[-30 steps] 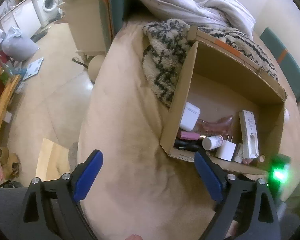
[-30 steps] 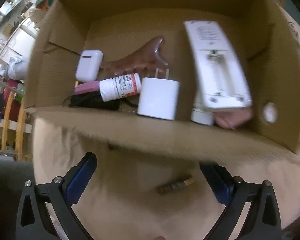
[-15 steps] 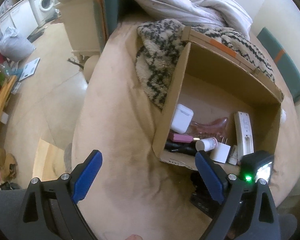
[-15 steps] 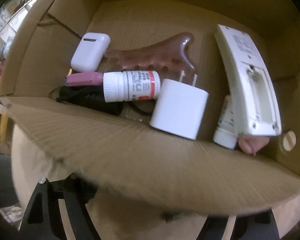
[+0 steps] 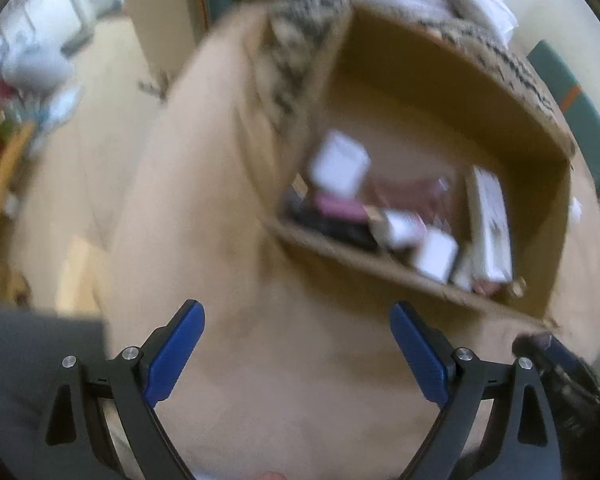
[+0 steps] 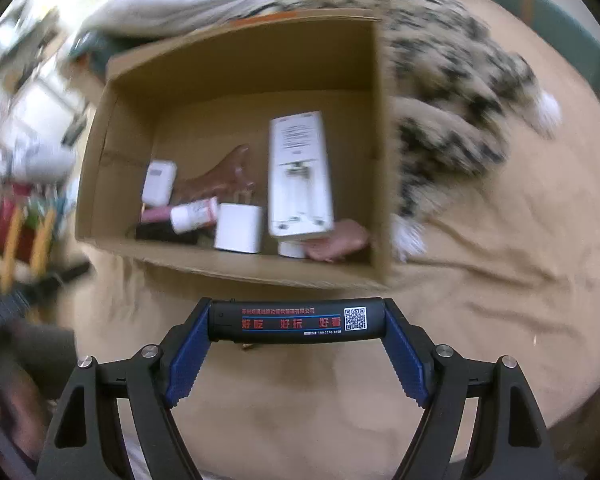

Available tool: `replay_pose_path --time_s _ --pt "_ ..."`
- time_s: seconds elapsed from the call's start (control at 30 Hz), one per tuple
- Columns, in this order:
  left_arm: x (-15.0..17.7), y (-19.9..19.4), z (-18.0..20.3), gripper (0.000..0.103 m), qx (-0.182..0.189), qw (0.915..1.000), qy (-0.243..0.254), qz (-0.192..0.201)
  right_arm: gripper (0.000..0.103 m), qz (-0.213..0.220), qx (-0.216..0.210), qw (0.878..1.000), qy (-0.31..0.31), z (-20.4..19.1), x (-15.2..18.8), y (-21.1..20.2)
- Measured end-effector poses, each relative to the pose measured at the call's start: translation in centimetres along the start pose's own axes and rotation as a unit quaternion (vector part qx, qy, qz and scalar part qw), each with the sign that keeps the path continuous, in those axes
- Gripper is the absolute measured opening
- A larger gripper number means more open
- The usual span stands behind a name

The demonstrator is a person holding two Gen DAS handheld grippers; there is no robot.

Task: Organize rigid objects
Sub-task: 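Grasp the black bar with the right gripper while the left gripper grasps the second battery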

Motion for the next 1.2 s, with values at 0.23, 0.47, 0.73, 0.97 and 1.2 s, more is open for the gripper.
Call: replay_pose_path --time_s 0.23,0.47,0.73,0.97,1.2 --pt "4.0 5.5 6.4 0.093 0.017 0.9973 -0.041 -0.058 0.085 0.012 0.018 0.998 0.055 4.6 -0.6 -0.2" --pt "3.9 8.5 10.3 0.084 -0.005 0.9969 -0.045 -0.065 0.085 0.024 -0.007 0.995 0.093 7.0 -0.7 -1.7" --pt "4.3 10.0 13.0 0.084 -0.061 0.9952 -0.014 -0.075 0.085 0.040 -0.027 0.993 0.103 7.2 -1.6 -2.5" --pt "4.4 9.9 15.2 0.039 -0.058 0.9959 0.012 -0.069 0.085 0.041 -0.027 0.993 0.104 7.0 -1.9 -2.4" --pt "4.0 9.3 13.9 0.004 -0.036 0.9956 0.026 -0.083 0.085 0.044 -0.022 0.994 0.097 6.7 -1.9 -2.2"
Point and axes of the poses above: each gripper's, at about its wrist camera, not at the fingertips, and y roughly the way its jaws point, z to its right, x to its underside, the point moved 2 cm from there along y, roughly the way its jaws point, and after that the axes turned 7 degrees about y, right-handed, at the moved point
